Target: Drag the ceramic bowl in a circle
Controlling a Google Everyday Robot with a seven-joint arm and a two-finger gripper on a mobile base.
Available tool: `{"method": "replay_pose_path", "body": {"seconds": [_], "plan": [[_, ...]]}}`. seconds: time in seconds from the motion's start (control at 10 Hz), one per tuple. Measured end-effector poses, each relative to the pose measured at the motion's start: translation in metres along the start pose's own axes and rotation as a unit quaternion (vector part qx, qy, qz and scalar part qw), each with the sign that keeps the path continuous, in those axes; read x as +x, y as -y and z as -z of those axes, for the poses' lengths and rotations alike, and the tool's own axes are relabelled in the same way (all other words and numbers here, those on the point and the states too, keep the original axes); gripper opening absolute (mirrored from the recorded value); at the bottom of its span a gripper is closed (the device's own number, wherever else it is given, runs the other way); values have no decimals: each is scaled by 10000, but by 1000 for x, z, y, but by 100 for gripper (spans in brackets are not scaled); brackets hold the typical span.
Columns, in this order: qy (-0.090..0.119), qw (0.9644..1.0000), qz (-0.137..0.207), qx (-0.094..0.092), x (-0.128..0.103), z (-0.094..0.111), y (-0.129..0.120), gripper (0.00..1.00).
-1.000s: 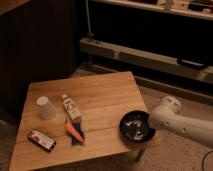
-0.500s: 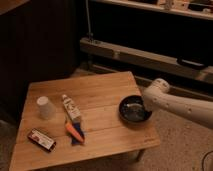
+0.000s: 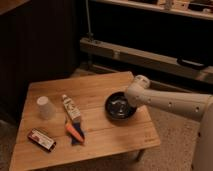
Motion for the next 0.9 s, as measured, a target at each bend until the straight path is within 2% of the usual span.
{"method": "replay_pose_path", "body": {"seconds": [0.2,0.5,0.6,0.9], "plan": [[-112,9989,391,250,-35,30,31,0],[-169,9931,1016,561,-99,75,63,0],[-138,9916,1143,586,-121,85,64,0],[-56,9933,1074,425,-166,94,50,0]]}}
